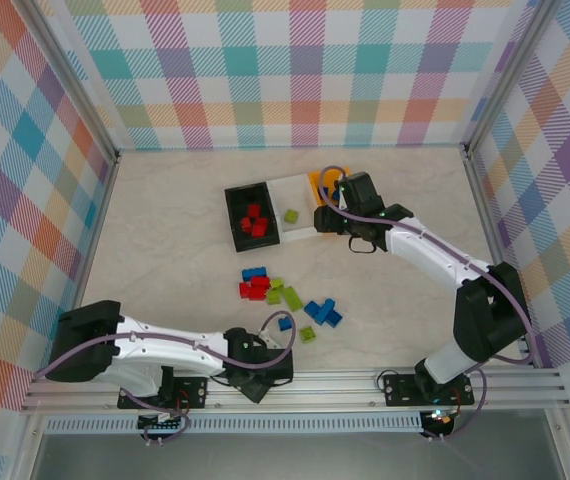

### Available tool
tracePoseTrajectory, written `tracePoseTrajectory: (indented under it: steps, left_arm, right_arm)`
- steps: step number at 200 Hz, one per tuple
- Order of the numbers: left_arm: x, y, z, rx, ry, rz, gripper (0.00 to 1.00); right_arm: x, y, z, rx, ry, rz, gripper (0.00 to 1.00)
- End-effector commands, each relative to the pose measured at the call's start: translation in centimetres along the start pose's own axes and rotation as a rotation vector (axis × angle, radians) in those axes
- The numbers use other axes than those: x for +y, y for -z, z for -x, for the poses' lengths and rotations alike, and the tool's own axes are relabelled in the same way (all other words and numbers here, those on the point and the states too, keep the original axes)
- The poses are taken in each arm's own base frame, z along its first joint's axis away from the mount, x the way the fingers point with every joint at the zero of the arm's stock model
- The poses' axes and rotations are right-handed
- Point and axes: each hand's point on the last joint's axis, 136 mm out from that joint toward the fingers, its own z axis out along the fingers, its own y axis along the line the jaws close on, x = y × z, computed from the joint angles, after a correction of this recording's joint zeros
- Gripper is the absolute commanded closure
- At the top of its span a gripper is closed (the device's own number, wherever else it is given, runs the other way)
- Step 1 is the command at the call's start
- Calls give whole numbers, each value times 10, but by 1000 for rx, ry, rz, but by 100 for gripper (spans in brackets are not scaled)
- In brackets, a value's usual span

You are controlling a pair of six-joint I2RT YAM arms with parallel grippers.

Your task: Sort the legos into containers by color

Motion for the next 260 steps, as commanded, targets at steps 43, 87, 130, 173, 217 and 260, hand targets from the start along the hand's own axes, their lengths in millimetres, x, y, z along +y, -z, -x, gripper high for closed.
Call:
tracePoseTrajectory:
  steps: [43,87,130,173,217,260]
  left_arm:
    - [-12,-12,-7,12,11,-43,40]
    - [-9,-9,-5,-1,2,-24,58]
    - [0,12,11,-92,19,2,64]
    - [26,51,68,-264,143,59,64]
    - [86,88,165,-470,363,92,64]
    - [130,122,273,-608,464,63,64]
  right_arm:
    - [-3,10,10,-47,-5,9,34]
    - [-6,8,12,-48,-7,-1,34]
    - [-9,6,11,-44,-23,-10,34]
    - [-18,14,14,-63,-57,-43,34]
    - [-32,24,10,-74,-105,-79,34]
    - [-37,30,1,-67,-116,-88,34]
